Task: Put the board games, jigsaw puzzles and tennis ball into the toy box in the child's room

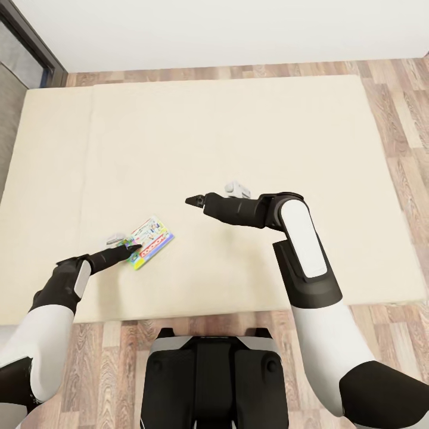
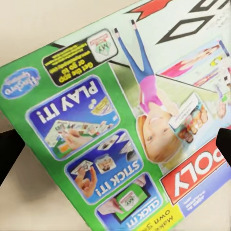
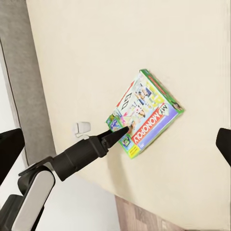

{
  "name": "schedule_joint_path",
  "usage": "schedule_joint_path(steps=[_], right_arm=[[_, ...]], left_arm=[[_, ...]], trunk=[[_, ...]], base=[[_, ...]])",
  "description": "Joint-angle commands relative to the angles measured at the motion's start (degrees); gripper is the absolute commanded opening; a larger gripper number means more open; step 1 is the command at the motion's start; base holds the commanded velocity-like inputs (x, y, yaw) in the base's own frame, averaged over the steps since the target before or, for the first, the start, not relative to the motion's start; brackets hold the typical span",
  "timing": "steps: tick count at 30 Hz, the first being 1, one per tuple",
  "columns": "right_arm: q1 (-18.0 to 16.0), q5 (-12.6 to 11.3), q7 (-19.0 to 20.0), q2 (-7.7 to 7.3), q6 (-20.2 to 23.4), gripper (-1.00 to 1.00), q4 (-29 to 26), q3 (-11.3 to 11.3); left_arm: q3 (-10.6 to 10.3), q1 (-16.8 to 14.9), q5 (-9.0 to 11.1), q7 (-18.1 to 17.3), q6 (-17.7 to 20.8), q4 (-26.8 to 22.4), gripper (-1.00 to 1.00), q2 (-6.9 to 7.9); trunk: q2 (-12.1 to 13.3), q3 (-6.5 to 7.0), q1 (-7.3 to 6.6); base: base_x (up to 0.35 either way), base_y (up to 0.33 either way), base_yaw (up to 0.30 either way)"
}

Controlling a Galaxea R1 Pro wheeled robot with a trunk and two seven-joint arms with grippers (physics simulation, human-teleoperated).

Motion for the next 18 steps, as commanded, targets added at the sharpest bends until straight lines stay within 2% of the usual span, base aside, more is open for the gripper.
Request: schedule_joint_path(steps=[1,11,18], right_arm=[[0.0,-0.5,-0.6,0.01,0.1,1.0,0.0,0.0],[0.0,-0.5,-0.6,0.01,0.2,1.0,0.0,-0.1],[0.0,-0.5,-0.6,0.01,0.2,1.0,0.0,0.0]], left_arm=[[0.2,0.0,0.4,-0.4,0.7,-0.1,1.0,-0.04],[0.2,0.0,0.4,-0.4,0.7,-0.2,1.0,-0.01],[0.2,0.0,0.4,-0.4,0.8,-0.5,1.0,-0.07]], trunk=[[-0.1,-0.06,0.04],[-0.1,-0.06,0.04],[-0.1,-0.06,0.04]], base=[[0.0,-0.192,0.0],[0.0,-0.047,0.0],[0.0,-0.123,0.0]])
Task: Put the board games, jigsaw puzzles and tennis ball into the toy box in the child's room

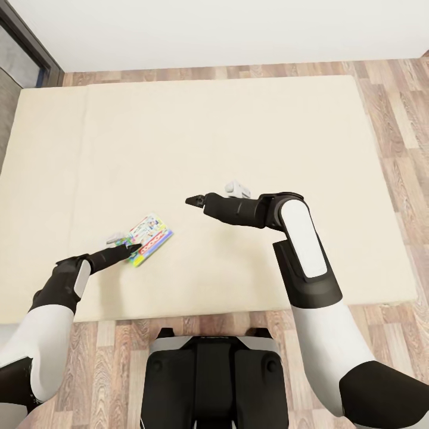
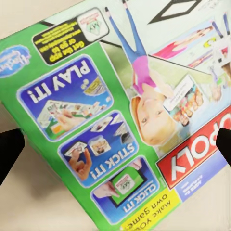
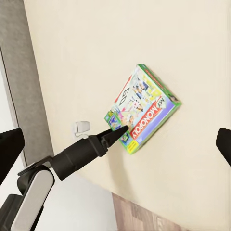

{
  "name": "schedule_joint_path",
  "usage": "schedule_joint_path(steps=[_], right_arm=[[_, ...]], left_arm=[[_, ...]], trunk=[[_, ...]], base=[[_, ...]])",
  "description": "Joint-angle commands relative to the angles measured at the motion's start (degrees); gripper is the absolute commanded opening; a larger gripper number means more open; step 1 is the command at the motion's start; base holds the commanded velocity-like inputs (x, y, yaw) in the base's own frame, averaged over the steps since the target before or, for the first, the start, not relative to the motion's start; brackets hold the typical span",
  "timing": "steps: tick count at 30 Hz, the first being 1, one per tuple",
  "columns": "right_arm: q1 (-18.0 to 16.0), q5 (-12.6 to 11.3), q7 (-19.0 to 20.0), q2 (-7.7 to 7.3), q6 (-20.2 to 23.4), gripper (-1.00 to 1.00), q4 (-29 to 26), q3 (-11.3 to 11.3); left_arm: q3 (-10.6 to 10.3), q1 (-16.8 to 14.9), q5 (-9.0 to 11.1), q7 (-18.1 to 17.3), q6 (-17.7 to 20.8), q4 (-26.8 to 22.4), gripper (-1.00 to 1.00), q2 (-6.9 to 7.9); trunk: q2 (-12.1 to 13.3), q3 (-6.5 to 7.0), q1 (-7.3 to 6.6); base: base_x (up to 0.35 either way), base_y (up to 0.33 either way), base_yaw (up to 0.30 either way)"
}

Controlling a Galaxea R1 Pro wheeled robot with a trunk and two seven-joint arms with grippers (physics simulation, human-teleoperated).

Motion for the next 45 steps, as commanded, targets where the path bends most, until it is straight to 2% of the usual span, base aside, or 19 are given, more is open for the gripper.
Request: schedule_joint_path(steps=[1,20,38,45], right_arm=[[0.0,-0.5,-0.6,0.02,0.1,1.0,0.0,0.0],[0.0,-0.5,-0.6,0.02,0.1,1.0,0.0,0.0],[0.0,-0.5,-0.6,0.02,0.1,1.0,0.0,0.0],[0.0,-0.5,-0.6,0.02,0.1,1.0,0.0,-0.1]], left_arm=[[0.2,0.0,0.0,-0.3,0.5,-0.1,1.0,-0.04],[0.2,-0.1,0.0,-0.3,1.7,-1.9,1.0,0.01],[0.3,0.0,0.0,-0.2,2.4,-2.2,1.0,0.36],[0.4,-0.1,-0.2,0.1,4.7,-3.9,1.0,0.65]], trunk=[[-0.1,-0.06,0.03],[-0.1,-0.06,0.03],[-0.1,-0.06,0.03],[-0.1,-0.06,0.03]], base=[[0.0,-0.036,0.0],[0.0,-0.111,0.0],[0.0,-0.047,0.0],[0.0,-0.001,0.0]])
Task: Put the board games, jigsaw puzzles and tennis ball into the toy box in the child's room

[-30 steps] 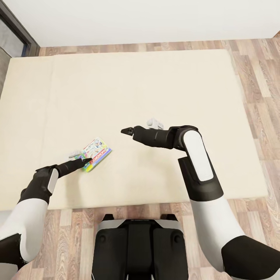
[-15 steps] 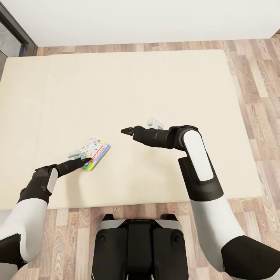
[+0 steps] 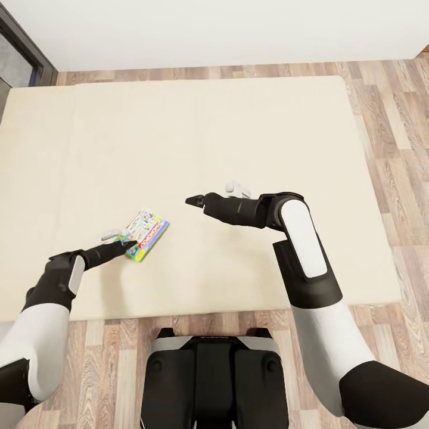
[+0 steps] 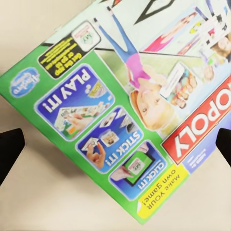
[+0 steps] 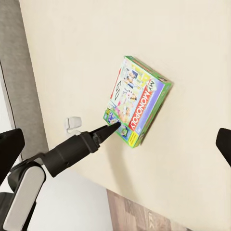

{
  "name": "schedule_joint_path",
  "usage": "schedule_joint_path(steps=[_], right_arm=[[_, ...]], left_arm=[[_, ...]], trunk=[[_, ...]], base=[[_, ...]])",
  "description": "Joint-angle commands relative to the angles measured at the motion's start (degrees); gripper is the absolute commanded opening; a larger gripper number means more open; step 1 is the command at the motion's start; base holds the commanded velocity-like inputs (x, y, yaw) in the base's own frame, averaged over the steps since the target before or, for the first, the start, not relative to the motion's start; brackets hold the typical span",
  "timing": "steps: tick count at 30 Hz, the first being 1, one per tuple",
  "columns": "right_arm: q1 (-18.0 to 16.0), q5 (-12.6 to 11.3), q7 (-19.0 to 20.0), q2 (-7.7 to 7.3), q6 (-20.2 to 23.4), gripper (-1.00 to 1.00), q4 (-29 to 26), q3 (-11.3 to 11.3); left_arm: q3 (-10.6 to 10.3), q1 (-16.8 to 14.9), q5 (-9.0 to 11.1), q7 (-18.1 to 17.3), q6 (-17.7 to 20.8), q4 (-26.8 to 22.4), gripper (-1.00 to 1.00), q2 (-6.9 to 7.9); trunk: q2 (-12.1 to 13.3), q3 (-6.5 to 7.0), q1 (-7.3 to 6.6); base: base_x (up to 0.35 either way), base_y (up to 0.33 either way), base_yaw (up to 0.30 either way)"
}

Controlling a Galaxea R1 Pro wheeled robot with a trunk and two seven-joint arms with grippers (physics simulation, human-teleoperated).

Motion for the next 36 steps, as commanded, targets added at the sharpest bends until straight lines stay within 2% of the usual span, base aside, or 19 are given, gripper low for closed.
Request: schedule_joint_path(steps=[1,8,16,29,36], right_arm=[[0.0,-0.5,-0.6,0.02,0.1,1.0,0.0,0.0],[0.0,-0.5,-0.6,0.02,0.2,1.0,0.0,0.0],[0.0,-0.4,-0.6,0.02,0.2,1.0,0.0,0.0],[0.0,-0.4,-0.6,0.02,-0.1,1.0,-0.1,0.0],[0.0,-0.3,-0.7,0.02,-0.2,1.0,-0.1,0.0]], left_arm=[[0.2,-0.1,-0.1,-0.2,0.6,-0.2,1.0,0.03],[0.1,-0.9,-0.5,0.8,0.8,-0.4,1.0,0.17],[0.1,-1.7,-0.6,3.7,0.7,-0.4,1.0,0.47],[0.1,-3.0,-0.7,4.6,0.3,-0.4,1.0,0.65],[0.1,-3.5,-0.6,7.9,-0.1,-0.4,1.0,0.63]], trunk=[[-0.1,-0.06,0.04],[-0.1,-0.06,0.04],[-0.1,-0.06,0.04],[-0.1,-0.06,0.04],[-0.1,-0.06,0.04]], base=[[0.0,0.0,0.0],[0.0,0.0,0.0],[0.0,0.0,0.0],[0.0,0.0,0.0],[0.0,0.0,0.0]])
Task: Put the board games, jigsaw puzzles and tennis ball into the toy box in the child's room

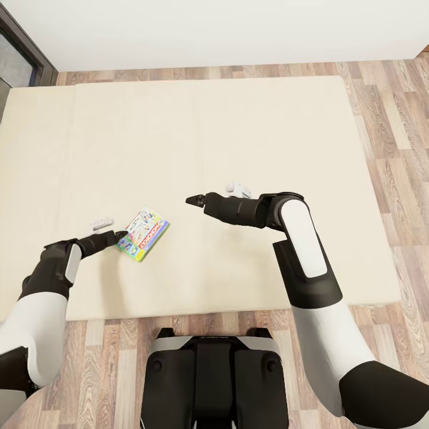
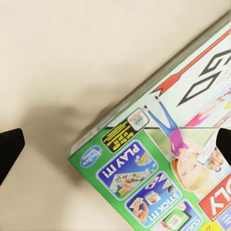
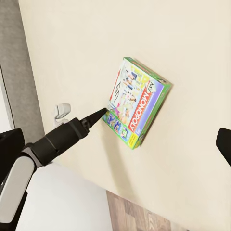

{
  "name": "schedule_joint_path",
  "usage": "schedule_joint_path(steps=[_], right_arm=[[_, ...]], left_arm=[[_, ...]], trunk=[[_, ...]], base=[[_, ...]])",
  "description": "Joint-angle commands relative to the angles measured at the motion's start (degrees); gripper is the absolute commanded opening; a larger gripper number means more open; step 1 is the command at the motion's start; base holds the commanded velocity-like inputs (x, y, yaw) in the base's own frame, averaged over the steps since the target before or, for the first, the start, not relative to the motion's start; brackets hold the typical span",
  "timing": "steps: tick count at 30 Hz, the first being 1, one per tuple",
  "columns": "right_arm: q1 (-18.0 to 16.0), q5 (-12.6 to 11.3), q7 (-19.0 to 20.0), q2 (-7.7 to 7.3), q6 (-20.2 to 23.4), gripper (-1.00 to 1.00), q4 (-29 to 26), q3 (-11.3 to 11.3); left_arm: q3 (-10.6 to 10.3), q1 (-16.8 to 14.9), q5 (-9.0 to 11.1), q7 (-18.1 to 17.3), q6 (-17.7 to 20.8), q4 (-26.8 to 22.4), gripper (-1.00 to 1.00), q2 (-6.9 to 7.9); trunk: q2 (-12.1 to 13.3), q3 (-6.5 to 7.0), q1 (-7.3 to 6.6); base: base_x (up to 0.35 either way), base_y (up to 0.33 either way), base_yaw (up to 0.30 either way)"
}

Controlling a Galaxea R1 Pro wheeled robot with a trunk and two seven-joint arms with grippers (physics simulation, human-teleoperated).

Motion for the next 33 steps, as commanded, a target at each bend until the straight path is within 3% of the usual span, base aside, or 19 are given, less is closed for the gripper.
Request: schedule_joint_path(steps=[1,26,33], right_arm=[[0.0,-0.5,-0.6,0.02,0.1,1.0,0.0,0.0],[0.0,-0.5,-0.7,0.02,0.1,1.0,0.0,0.5],[0.0,-0.6,-3.3,0.02,0.3,1.0,0.0,0.4]], left_arm=[[0.2,-0.1,-0.1,0.0,0.2,0.0,1.0,-0.06],[0.0,-0.2,0.0,1.4,-2.0,-0.1,1.0,-1.44],[0.0,-2.1,0.0,1.3,-2.1,-0.4,1.0,-1.51]], trunk=[[-0.1,-0.06,0.04],[-0.1,-0.86,0.04],[-0.1,-1.36,0.04]], base=[[0.0,0.0,0.0],[0.0,0.0,0.0],[0.0,0.0,0.0]])
